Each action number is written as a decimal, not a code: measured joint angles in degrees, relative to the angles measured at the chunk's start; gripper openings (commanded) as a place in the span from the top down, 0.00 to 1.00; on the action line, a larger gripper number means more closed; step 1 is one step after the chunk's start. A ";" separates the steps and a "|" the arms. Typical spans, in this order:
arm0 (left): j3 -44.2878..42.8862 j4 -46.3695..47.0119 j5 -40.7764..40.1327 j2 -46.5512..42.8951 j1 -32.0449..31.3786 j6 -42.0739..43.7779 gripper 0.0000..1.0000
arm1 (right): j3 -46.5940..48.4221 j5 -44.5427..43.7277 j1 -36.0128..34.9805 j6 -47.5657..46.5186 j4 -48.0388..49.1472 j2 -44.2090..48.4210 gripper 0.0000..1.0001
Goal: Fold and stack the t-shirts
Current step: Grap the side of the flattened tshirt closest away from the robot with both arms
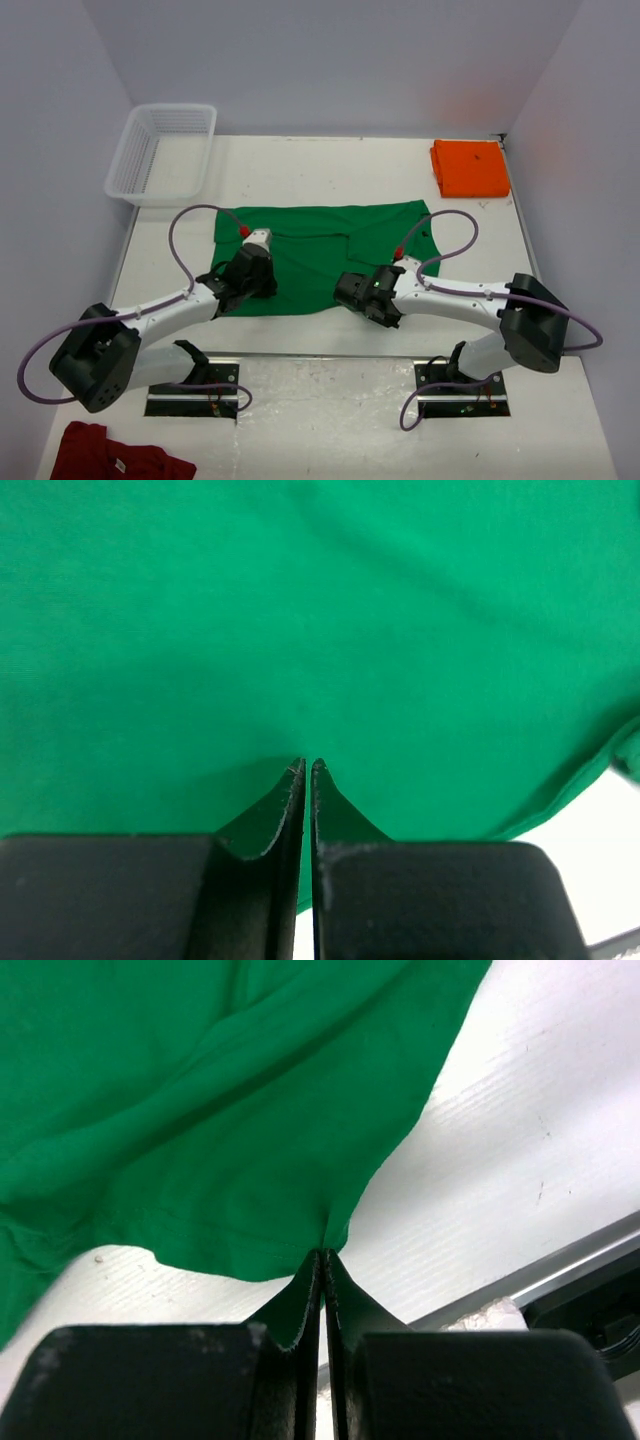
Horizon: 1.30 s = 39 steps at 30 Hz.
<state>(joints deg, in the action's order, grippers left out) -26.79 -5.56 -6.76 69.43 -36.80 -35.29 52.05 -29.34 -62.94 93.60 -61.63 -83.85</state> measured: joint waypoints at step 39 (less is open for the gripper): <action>-9.35 -49.05 -13.51 -8.50 14.93 -27.19 0.67 | -10.58 -0.63 6.08 -25.55 22.64 16.52 1.00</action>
<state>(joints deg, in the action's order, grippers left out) -36.14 -54.61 -20.27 60.93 -21.87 -62.48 41.47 -29.98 -56.86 68.05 -38.98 -67.33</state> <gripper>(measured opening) 0.329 0.006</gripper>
